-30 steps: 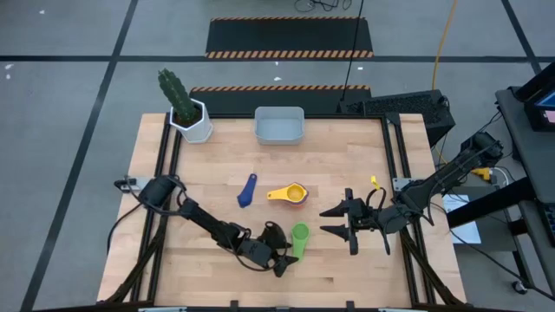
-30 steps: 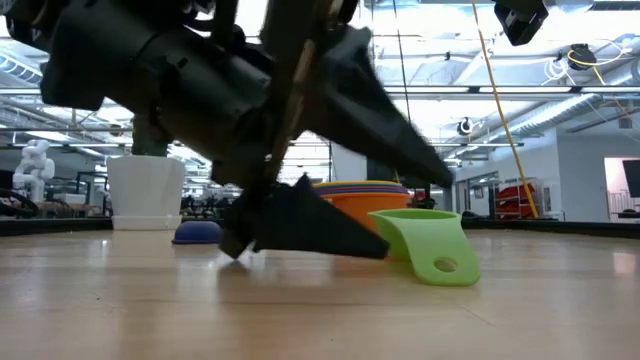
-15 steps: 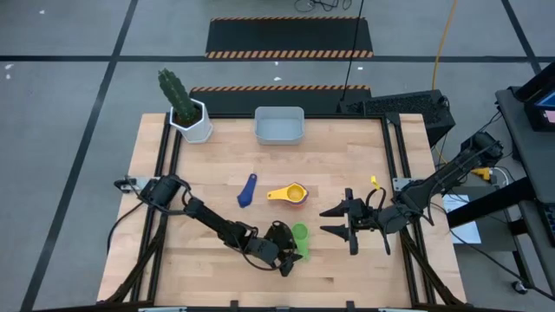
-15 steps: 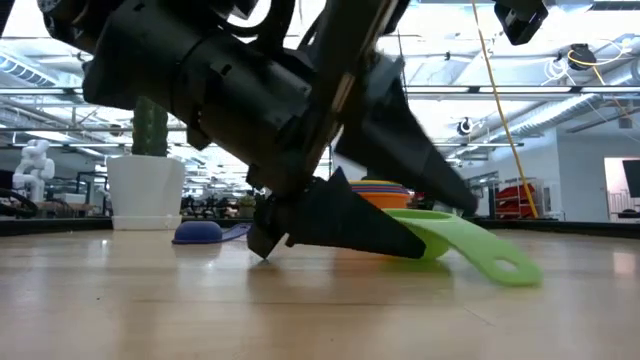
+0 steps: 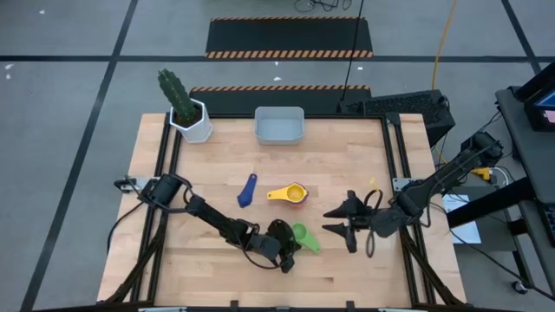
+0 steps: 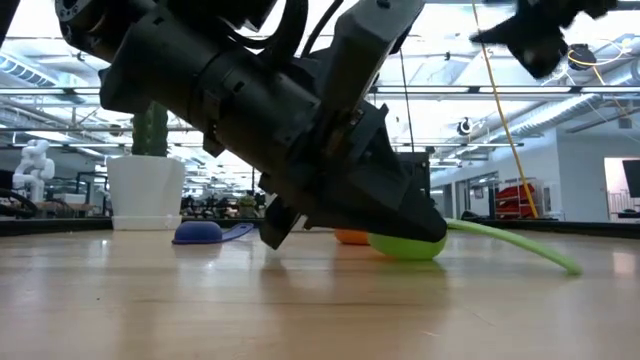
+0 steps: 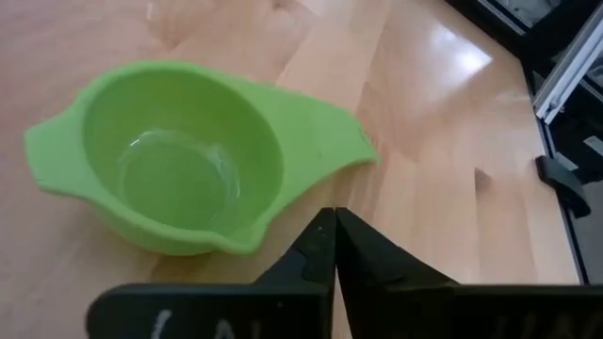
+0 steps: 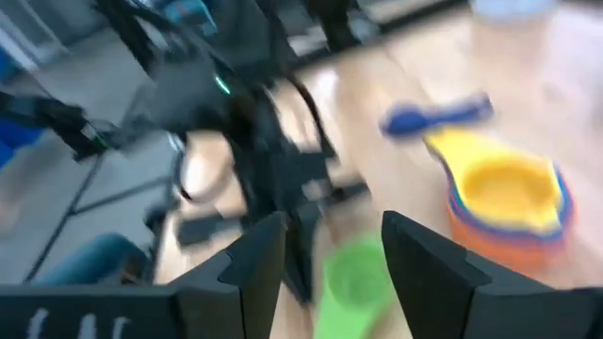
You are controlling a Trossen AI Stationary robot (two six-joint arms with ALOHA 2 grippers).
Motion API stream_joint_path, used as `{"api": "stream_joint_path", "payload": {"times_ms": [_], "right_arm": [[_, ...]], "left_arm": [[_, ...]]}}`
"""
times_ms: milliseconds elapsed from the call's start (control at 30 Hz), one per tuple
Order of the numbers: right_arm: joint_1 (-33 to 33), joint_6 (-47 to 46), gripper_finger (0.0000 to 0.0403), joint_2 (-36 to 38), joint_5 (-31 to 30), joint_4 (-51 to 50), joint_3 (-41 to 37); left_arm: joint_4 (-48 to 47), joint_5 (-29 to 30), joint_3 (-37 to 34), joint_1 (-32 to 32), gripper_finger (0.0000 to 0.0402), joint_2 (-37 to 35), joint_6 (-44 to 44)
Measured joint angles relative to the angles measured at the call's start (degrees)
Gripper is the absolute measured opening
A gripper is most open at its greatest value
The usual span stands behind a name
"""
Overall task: Nest measuring cups in basket
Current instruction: Stack the green measuring cup on top of the yellow measuring cup
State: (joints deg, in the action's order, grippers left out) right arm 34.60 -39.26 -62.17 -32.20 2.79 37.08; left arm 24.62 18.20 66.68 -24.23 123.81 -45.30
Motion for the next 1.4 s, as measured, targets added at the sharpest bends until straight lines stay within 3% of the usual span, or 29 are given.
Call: {"api": "stream_joint_path", "payload": {"times_ms": [200, 367, 567, 867, 1200, 1400], "right_arm": [[0.0, -15.5, 0.0142, -1.0, 2.8, -14.6, 0.0], [-1.2, -24.8, 0.0123, -7.4, 9.1, -19.8, 0.0], [-5.3, -25.2, 0.0111, -16.9, 19.4, -14.1, 0.0], [-8.3, -26.2, 0.0102, -25.7, 26.1, -3.0, 0.0], [-8.0, -28.7, 0.0102, -28.7, 26.2, 3.8, 0.3], [-6.7, -28.8, 0.0102, -28.9, 25.1, 4.0, 2.4]], "left_arm": [[-1.1, -0.9, 0.0, 0.0, 0.0024, 0.0, -0.8], [0.0, -6.0, 0.1, 0.0, 0.0015, -0.1, -1.4], [1.8, -9.2, 0.1, 0.1, 0.0027, -0.1, -0.4], [1.0, -9.2, 0.1, 0.6, 0.0078, -0.2, -4.9], [0.8, -4.5, 0.2, -0.3, 0.0192, -0.3, -11.8], [1.0, -4.2, 0.2, -0.3, 0.0235, -0.3, -12.3]]}}
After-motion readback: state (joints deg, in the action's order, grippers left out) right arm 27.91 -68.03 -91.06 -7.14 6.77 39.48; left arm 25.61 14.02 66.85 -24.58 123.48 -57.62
